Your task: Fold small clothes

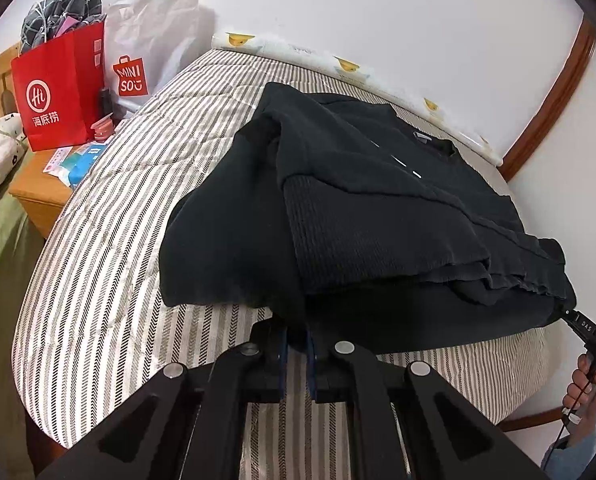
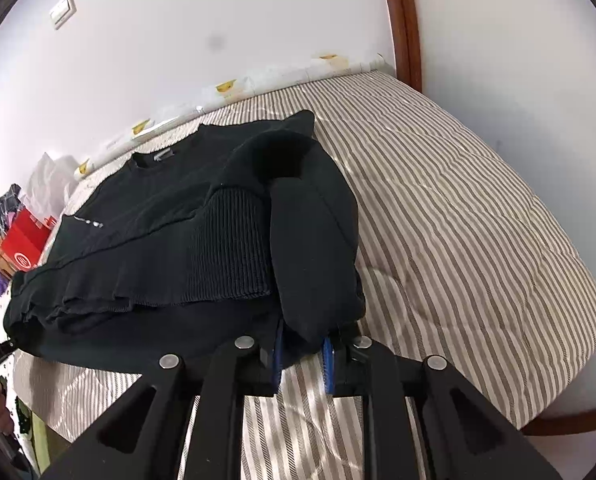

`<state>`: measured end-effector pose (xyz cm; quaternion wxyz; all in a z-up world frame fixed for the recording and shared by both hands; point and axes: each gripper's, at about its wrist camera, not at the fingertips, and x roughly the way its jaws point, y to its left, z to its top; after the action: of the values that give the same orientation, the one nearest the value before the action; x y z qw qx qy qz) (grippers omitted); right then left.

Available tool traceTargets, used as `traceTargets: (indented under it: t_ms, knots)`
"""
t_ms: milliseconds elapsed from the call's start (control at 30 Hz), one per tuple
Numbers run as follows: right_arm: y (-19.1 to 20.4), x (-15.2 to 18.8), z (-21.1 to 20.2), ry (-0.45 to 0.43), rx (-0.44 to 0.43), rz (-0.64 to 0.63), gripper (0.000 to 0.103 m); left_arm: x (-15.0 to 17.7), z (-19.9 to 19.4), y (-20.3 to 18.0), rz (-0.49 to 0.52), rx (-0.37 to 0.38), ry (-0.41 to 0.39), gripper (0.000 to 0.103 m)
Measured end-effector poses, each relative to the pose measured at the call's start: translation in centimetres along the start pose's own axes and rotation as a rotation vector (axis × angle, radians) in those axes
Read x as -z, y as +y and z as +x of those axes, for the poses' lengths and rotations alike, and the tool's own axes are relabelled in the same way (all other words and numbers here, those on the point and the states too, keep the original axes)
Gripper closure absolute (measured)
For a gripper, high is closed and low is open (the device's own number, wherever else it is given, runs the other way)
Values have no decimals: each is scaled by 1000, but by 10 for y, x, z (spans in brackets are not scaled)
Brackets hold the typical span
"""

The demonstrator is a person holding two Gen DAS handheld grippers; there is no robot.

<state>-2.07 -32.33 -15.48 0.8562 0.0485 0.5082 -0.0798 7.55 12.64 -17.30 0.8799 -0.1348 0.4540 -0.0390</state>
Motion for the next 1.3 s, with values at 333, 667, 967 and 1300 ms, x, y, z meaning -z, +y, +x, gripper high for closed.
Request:
traceTargets:
  t_ms: [333,667,967,1300]
  knots:
    - [21,-4,-49,-102,49,-63,76,0,-28,7,-3,20,-18,89]
    - [73,13,4,24,-86,-155,84,2,-45,-34,140,104,-55,77]
    - [70,14,18,21,-59,-148,93,9,-9,-60,228,154,12,81]
    - [75,9,25,-4,6,-193,96,-2,18,-75,253,126,29,86]
